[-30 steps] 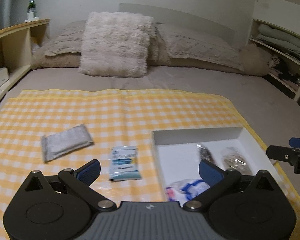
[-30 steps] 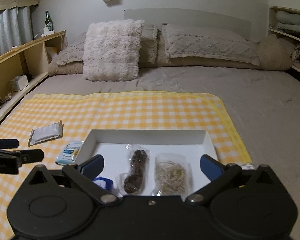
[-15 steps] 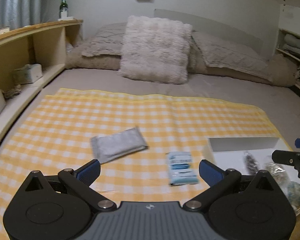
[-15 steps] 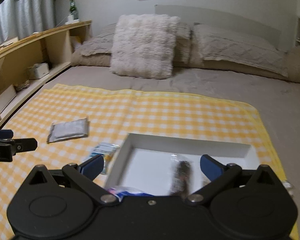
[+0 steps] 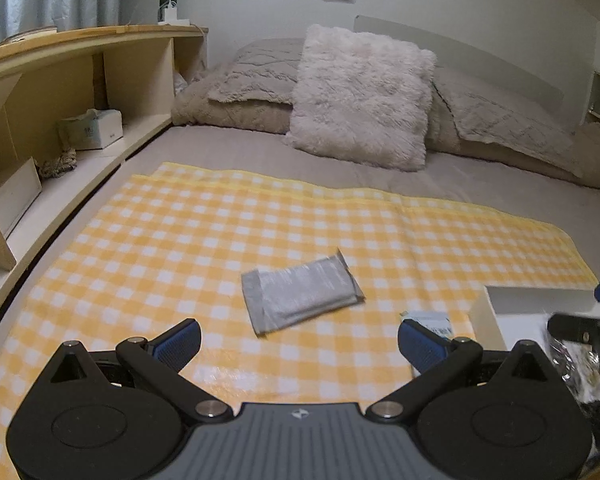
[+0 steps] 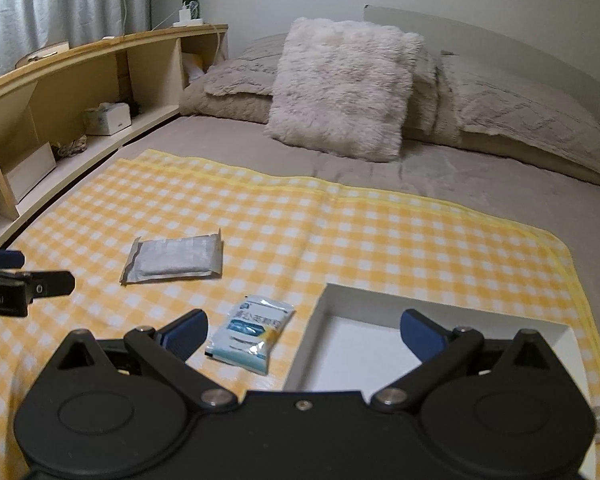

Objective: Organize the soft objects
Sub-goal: 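Grasp the grey foil packet with the left tool while the right tool grasps the sachet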

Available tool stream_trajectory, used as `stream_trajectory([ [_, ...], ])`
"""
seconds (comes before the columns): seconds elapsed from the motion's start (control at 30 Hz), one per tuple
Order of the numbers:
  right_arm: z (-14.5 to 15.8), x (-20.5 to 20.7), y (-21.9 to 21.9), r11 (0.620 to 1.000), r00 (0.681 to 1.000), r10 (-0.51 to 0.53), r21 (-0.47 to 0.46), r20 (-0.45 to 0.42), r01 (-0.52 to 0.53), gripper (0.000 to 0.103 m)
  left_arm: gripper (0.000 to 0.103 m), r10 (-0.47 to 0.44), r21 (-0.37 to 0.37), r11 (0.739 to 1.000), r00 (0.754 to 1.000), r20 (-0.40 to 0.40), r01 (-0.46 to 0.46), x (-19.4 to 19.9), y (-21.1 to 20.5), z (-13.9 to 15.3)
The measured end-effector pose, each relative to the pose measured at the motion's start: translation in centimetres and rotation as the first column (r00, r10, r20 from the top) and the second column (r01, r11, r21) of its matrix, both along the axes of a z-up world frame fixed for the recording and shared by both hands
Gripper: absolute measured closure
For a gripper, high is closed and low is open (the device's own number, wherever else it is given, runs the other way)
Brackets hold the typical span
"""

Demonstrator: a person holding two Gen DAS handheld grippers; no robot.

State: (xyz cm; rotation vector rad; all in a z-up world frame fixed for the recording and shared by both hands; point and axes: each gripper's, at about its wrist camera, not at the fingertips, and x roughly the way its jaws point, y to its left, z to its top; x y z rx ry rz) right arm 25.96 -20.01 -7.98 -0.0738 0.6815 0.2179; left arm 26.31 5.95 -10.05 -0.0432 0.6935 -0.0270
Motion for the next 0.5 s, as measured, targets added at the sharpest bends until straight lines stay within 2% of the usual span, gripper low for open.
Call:
stream_trajectory([
  [0.1, -0.6, 0.9, 0.9, 1.000, 1.000, 0.013, 0.003, -0.012, -0.013, 0.000, 0.000, 0.017, -0.018, 1.000, 1.000, 0.000, -0.017, 1.4, 0.6, -0.4],
  [0.3, -1.8, 3.2, 2.0, 0.999, 0.999, 0.015, 0.045, -0.051, -0.013, 0.000, 0.000, 0.030, -0.101, 0.994, 0.999, 0.014, -0.029, 4.6, 1.9, -1.1],
  [0.37, -2.0, 4.0, 2.5, 1.000, 0.999, 0.011, 0.025, -0.043, -0.010, 0.004, 0.001, 0.026, -0.125, 0.992, 0.999, 0.022, -0.023, 5.7, 2.2, -1.4],
  [0.4, -2.1, 4.6, 2.7, 1.000, 0.999, 0.006, 0.020, -0.044, -0.005, 0.015, 0.002, 0.023, -0.130, 0.991, 0.999, 0.023, -0.020, 6.3, 2.2, -1.6],
  [0.43, -2.2, 5.0, 2.8, 1.000, 0.999, 0.007, 0.028, -0.051, -0.005, 0.027, 0.005, 0.019, -0.133, 0.991, 1.000, 0.024, -0.016, 6.8, 2.3, -1.8],
  [0.47, -2.3, 5.6, 2.9, 0.999, 0.998, 0.012, 0.044, -0.067, -0.009, 0.035, 0.011, 0.011, -0.140, 0.990, 1.000, 0.019, -0.008, 7.4, 2.4, -2.0],
  [0.5, -2.5, 6.2, 3.0, 0.998, 0.996, 0.015, 0.061, -0.086, -0.010, 0.049, 0.015, 0.002, -0.148, 0.989, 1.000, 0.009, 0.000, 8.2, 2.4, -2.4],
])
